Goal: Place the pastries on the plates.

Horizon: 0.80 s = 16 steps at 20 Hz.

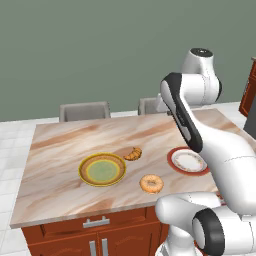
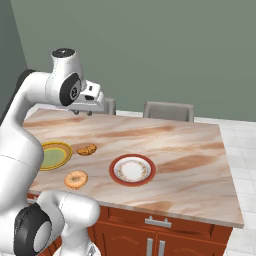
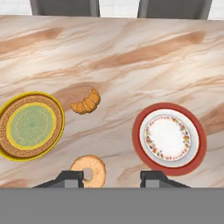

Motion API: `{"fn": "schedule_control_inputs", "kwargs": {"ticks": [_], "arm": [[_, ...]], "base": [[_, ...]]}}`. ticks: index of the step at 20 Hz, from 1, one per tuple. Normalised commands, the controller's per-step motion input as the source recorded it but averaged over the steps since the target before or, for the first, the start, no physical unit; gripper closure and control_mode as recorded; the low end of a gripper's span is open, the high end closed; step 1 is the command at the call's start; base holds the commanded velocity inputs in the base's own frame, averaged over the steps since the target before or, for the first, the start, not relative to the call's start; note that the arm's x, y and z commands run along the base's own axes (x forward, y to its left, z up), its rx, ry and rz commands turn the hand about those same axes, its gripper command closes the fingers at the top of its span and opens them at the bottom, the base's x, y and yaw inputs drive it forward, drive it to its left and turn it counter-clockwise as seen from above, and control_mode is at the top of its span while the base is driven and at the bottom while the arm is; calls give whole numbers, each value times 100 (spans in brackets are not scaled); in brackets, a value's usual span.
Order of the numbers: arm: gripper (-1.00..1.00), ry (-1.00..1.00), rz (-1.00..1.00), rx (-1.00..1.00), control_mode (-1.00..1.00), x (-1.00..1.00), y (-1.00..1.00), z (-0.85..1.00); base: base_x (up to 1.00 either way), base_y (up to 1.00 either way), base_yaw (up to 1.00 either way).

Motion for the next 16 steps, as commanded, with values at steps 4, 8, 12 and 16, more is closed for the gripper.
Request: {"fn": "schedule_control_inputs", "kwargs": {"ticks": [4, 8, 12, 16], "arm": [[-100, 3, -9, 0, -100, 16, 24, -12], [-100, -1, -36, 2, -100, 38, 52, -18], [-100, 19, -46, 0, -100, 46, 56, -25], [-100, 15, -27, 19, -100, 24, 6, -32]], "base": [[0, 0, 0], [0, 0, 0], [0, 0, 0], [0, 0, 0]]}}
